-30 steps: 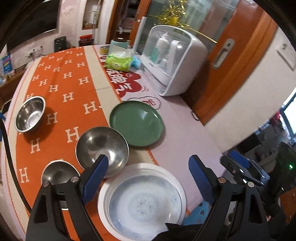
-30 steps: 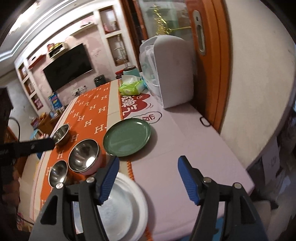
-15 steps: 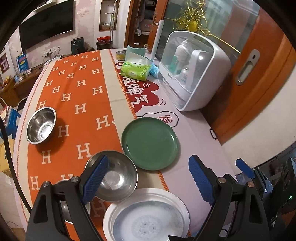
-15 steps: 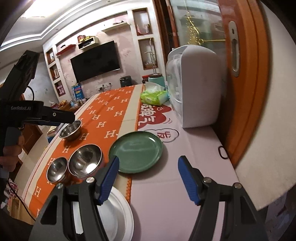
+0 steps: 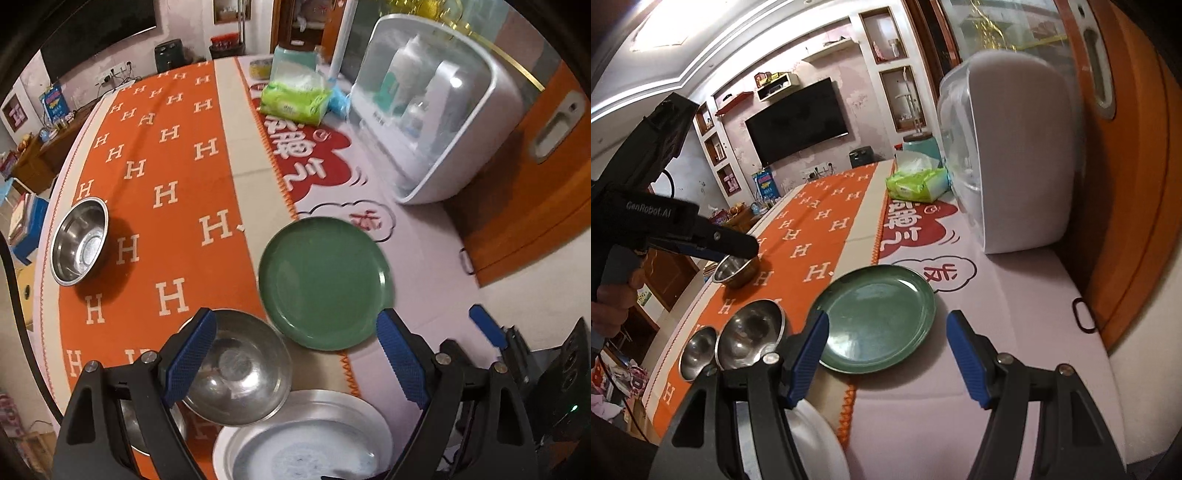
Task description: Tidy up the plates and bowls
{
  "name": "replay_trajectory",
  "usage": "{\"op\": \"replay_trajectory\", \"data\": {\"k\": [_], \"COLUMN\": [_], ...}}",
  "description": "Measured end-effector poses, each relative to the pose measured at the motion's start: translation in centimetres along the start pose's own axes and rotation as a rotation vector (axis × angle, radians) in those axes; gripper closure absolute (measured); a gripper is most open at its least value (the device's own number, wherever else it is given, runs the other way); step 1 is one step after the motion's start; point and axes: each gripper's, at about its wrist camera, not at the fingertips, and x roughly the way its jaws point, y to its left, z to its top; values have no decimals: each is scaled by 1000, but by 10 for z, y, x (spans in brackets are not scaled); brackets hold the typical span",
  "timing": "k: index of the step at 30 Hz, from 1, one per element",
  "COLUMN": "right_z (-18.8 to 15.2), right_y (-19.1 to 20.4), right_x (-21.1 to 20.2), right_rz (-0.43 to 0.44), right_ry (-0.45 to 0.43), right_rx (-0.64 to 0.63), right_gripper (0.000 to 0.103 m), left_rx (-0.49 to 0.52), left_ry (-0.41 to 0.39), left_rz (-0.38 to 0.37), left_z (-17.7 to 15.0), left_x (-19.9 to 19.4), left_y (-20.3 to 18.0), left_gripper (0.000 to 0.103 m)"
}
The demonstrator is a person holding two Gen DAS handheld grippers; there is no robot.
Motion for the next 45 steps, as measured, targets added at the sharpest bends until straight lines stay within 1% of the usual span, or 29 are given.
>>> {"op": "replay_trajectory", "data": {"k": [5,11,17,21,24,26,28,30,33,35,37,39,40,43,45], "right_z": [2,1,-5,-10,-12,-14,-16,-17,-18,-19,-19,-20,-20,-22,-22], "right_y": [-22,-43,-53,-56,-55,-55,-54,-54,-54,-55,-57,-59,-60,-60,-60], "right_x": [28,58,81,94,103,107,109,110,112,111,112,113,114,116,117], "right_rz": [23,53,125,169,198,218,218,220,212,205,202,195,193,195,194], "right_ry": [44,108,181,215,235,246,259,269,277,277,280,285,288,298,302], "right_rx": [78,133,179,205,215,223,223,225,225,230,233,235,236,237,236], "right_gripper": [37,37,37,37,37,41,46,54,61,64,67,72,73,74,76], "left_rx": [-5,-4,-35,-84,-96,-101,-106,-104,-104,-109,-112,-116,-118,-122,-123], "left_ry": [14,74,127,175,200,210,220,230,249,261,265,268,270,276,277], "left_rz": [16,54,47,12,-3,-3,-9,-17,-25,-29,-25,-24,-24,-26,-17], "left_z": [6,21,36,39,39,39,40,41,41,40,40,40,40,39,39], "left_x": [23,69,108,129,141,146,152,157,163,167,170,172,174,177,179], "left_y": [-2,-3,8,18,24,25,27,27,29,31,33,35,36,39,41], "left_gripper": [15,15,15,15,15,15,15,16,21,24,31,35,36,47,49]}}
